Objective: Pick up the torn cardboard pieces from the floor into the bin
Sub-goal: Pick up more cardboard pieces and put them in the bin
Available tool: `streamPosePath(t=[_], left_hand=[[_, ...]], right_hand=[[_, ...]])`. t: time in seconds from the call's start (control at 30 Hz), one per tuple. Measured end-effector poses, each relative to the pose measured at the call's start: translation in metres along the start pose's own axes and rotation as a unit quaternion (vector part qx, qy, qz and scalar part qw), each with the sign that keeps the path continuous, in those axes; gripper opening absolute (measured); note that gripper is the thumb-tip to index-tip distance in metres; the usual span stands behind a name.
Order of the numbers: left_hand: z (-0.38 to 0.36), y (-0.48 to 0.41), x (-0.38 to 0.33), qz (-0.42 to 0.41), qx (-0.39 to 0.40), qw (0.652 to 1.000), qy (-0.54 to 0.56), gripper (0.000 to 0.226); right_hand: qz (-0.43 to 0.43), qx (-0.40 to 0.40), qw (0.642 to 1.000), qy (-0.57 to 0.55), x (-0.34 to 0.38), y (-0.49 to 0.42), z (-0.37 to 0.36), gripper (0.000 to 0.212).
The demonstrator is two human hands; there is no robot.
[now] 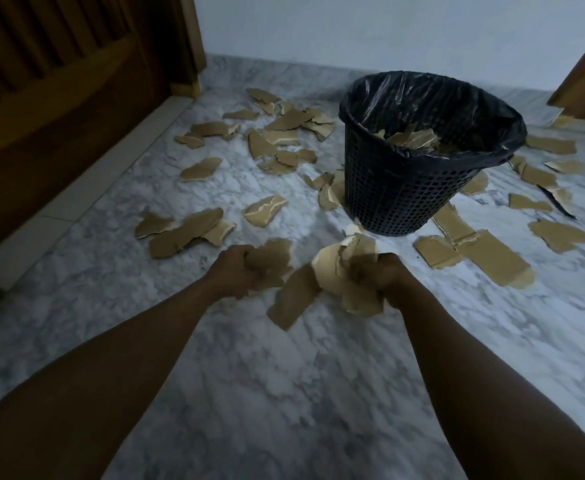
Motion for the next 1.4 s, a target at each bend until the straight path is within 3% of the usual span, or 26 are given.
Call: streamPosePath(t=[0.07, 0.13, 0.23, 0.3, 0.43, 0.63, 0.77, 0.9, 1.0, 1.1, 1.2, 1.3, 1.4], left_hand=[[0.019, 0.005, 0.014, 0.002, -0.018, 0.996, 0.085, 0.041], [0.041, 0.009, 0.027, -0.016, -0.054, 0.992, 0.11, 0.047], [0.069, 0.012, 0.062, 0.045, -0.115, 0.982, 0.146, 0.053], [0.081, 0.011, 0.077, 0.089, -0.134, 0.978, 0.134, 0.047], [0.11, 0.008, 0.097, 0.14, -0.184, 0.963, 0.137, 0.047], [0.152, -0.008, 0.103, 0.154, -0.235, 0.948, 0.148, 0.047], [0.17, -0.033, 0.108, 0.159, -0.226, 0.948, 0.159, 0.048], [0.182, -0.058, 0.109, 0.144, -0.219, 0.951, 0.165, 0.045], [0.176, -0.081, 0.102, 0.138, -0.177, 0.962, 0.156, 0.04], [0.153, -0.103, 0.086, 0.152, -0.079, 0.985, 0.016, 0.022], [0.131, -0.12, 0.079, 0.157, -0.017, 0.978, -0.134, 0.043], [0.127, -0.122, 0.072, 0.162, -0.032, 0.973, -0.161, 0.055], [0.129, -0.127, 0.046, 0.078, -0.062, 0.988, -0.117, 0.015]], right_hand=[[-0.002, 0.044, 0.998, 0.054, 0.011, -0.011, -0.029, 0.033], [-0.014, 0.083, 0.992, 0.099, 0.018, -0.02, -0.063, 0.033], [-0.072, 0.08, 0.968, 0.228, 0.015, -0.026, -0.101, 0.068], [-0.11, 0.038, 0.952, 0.284, 0.005, -0.026, -0.111, 0.075], [-0.115, 0.013, 0.953, 0.278, -0.003, -0.037, -0.119, 0.061], [-0.125, 0.04, 0.955, 0.266, -0.008, -0.06, -0.122, 0.075], [-0.094, 0.073, 0.958, 0.26, 0.001, -0.074, -0.126, 0.089], [-0.056, 0.088, 0.955, 0.277, 0.011, -0.089, -0.137, 0.057], [-0.06, 0.082, 0.956, 0.277, 0.01, -0.099, -0.144, 0.06], [-0.083, 0.092, 0.954, 0.271, 0.007, -0.101, -0.146, 0.075], [-0.095, 0.105, 0.952, 0.272, 0.009, -0.1, -0.146, 0.09], [-0.108, 0.106, 0.951, 0.271, 0.008, -0.095, -0.146, 0.085], [-0.115, 0.098, 0.954, 0.258, 0.007, -0.089, -0.146, 0.088]])
Point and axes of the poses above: each hand's wrist, its own y-axis away from the middle knuckle, its own z-axis out of the back of the hand, x = y × z, the point moved 10 cm from there along -y, towards the middle knuckle, and after that the axes turned 11 degrees about x, right-handed, at the moved point
